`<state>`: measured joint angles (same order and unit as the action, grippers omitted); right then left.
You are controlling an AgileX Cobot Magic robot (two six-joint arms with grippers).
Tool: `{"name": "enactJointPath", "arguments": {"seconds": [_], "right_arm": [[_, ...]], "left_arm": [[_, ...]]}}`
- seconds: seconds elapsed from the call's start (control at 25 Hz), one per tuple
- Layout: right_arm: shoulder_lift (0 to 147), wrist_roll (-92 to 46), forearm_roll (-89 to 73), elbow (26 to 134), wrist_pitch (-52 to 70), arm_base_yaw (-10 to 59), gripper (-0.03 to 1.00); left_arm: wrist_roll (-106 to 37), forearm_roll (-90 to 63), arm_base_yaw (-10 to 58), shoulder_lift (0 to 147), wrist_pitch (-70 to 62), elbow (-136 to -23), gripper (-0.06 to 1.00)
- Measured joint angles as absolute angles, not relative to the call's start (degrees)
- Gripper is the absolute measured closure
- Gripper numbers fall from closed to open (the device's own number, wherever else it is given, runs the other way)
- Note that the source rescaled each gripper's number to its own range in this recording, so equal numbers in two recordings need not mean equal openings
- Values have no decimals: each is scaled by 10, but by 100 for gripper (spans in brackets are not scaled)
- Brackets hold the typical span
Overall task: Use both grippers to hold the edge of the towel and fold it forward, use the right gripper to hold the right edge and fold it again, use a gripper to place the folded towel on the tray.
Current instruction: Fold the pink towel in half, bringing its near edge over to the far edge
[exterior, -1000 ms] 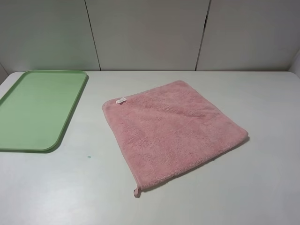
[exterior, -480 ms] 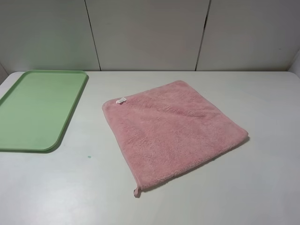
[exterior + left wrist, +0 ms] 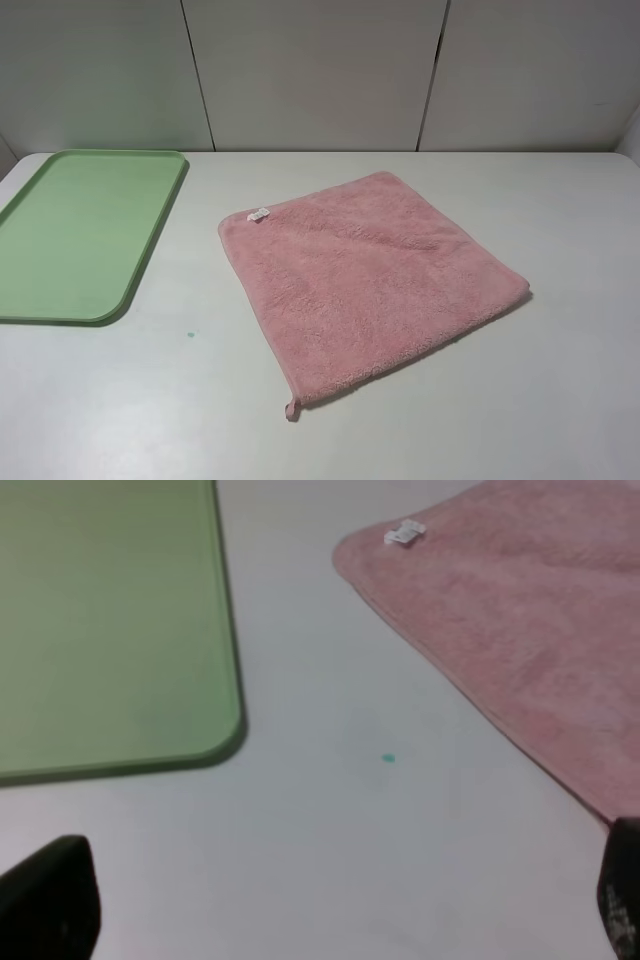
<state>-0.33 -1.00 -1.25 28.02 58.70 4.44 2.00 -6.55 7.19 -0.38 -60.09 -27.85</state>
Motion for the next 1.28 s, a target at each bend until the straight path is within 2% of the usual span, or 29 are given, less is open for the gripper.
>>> {"name": "enactJointPath", "arguments": {"seconds": [0.24,0.64,0.88,1.28], "right_arm": [[61,-39,-26,320,588,48,-3],[195,-97,-39,386,589,57,-3],[244,-113,-50,393,588,57,-3],[365,-236,-52,395,534,57,-3]], "left_arm": [[19,-86,72,15,-603,-282,-6],[-84,-183,72,188,-589,-312,-6],[-180,-243,72,269,-575,-336,-6],[-217,-253,72,358,-542,-358,-6]]}}
